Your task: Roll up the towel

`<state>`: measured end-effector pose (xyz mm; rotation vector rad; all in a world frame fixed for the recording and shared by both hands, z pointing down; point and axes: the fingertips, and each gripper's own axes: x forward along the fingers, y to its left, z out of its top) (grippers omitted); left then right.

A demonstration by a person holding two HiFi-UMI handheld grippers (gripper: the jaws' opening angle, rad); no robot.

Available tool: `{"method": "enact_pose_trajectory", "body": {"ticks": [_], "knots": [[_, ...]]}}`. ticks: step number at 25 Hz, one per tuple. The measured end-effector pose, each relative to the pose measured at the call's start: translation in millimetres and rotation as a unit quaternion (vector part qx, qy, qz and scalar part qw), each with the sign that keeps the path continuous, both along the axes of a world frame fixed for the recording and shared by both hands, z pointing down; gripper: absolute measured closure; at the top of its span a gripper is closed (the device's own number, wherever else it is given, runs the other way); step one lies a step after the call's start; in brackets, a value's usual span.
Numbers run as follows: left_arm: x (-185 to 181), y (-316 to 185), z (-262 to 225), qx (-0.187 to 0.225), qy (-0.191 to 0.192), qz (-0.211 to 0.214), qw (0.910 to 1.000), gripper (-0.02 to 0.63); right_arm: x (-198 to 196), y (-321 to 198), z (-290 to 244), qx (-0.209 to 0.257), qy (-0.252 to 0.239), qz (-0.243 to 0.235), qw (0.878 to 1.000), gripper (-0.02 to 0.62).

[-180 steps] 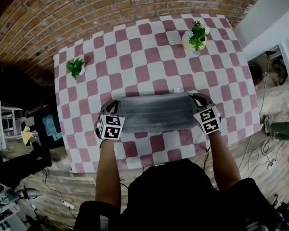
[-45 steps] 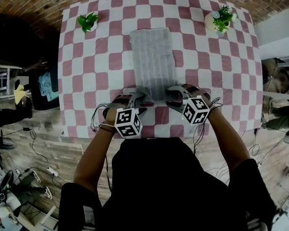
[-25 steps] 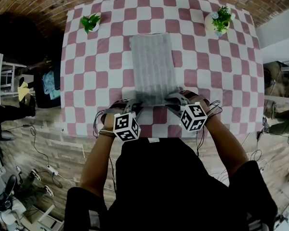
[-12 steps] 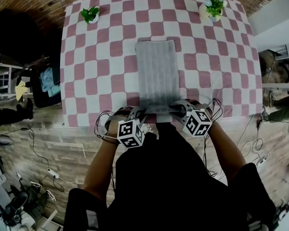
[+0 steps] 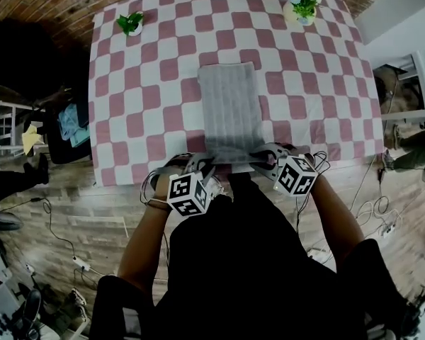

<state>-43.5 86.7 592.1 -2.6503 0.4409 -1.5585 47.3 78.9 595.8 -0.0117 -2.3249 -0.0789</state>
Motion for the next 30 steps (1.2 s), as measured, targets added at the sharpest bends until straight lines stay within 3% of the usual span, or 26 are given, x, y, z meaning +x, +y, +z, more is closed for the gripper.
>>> {"method": "enact_pose_trajectory", "body": {"ticks": [9, 17, 22, 25, 27, 30], "knots": [[-5.3, -57.9, -9.7, 0.019, 0.012, -0.031, 0.9993, 0.560, -3.2, -59.7, -18.7, 0.025, -0.035, 0.048, 0.998, 0.518], [-7.5, -95.6, 7.1, 0.046, -0.012, -0.056, 0.9973, 0.545, -3.0, -96.8, -1.9, 0.043, -0.038, 0.095, 0.994, 0.498], [-9.0, -109.5, 11.9, 0.071, -0.017, -0.070, 0.9949, 0.515, 2.3, -111.8, 2.6, 0.079, -0.039, 0.129, 0.988, 0.442], [-11.6, -118.0, 12.2, 0.081, -0.016, -0.084, 0.9930, 0.485, 8.7, -125.5, -4.6, 0.119, -0.045, 0.162, 0.979, 0.384], [-13.0, -122.8, 12.6, 0.079, -0.017, -0.094, 0.9922, 0.476, 11.4, -131.8, -19.8, 0.151, -0.056, 0.178, 0.971, 0.379], [-14.8, -126.7, 13.8, 0.074, -0.017, -0.104, 0.9916, 0.468, 1.8, -119.2, -49.6, 0.167, -0.075, 0.156, 0.971, 0.383]]}}
